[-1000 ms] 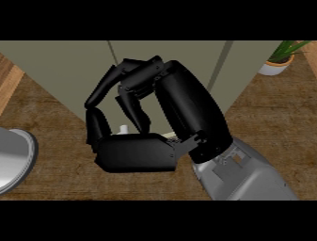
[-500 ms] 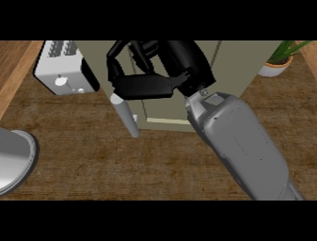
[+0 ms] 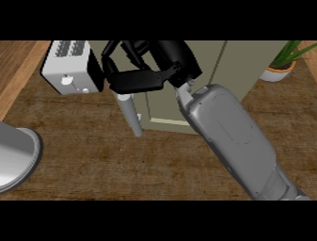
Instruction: Pick up the bottled water, place it into the cabinet and close the cabinet
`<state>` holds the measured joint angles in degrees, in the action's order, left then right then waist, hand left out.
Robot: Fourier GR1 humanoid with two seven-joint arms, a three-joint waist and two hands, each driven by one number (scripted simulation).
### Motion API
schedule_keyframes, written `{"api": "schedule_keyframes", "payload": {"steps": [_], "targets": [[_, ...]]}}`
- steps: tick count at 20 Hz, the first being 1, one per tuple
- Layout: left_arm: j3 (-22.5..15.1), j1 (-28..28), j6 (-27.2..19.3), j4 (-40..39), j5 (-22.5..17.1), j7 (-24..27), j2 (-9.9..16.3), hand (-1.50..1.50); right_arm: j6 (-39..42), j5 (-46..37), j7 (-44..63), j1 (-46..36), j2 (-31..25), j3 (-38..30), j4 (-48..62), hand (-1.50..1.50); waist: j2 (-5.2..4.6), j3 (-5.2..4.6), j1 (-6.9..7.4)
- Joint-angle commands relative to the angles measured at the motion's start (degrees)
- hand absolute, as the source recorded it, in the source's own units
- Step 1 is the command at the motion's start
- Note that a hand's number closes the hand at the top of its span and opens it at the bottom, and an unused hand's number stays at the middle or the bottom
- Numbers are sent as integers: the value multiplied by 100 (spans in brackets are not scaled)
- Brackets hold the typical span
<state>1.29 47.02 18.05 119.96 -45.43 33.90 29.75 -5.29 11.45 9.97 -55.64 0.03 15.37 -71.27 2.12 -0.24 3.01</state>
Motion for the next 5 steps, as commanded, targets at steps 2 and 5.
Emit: {"api": "schedule_keyframes", "payload": {"steps": [2,5], "targets": [[-91,-235,-41,-59,86,-66,-42,150,-114,-143,-60,-168,-338,-480,1243,150,-348,11,-37],[19,-165,-71,159,-118,-226,58,150,-12,-58,-89,-143,-414,-563,1257,150,-323,21,-60]]}}
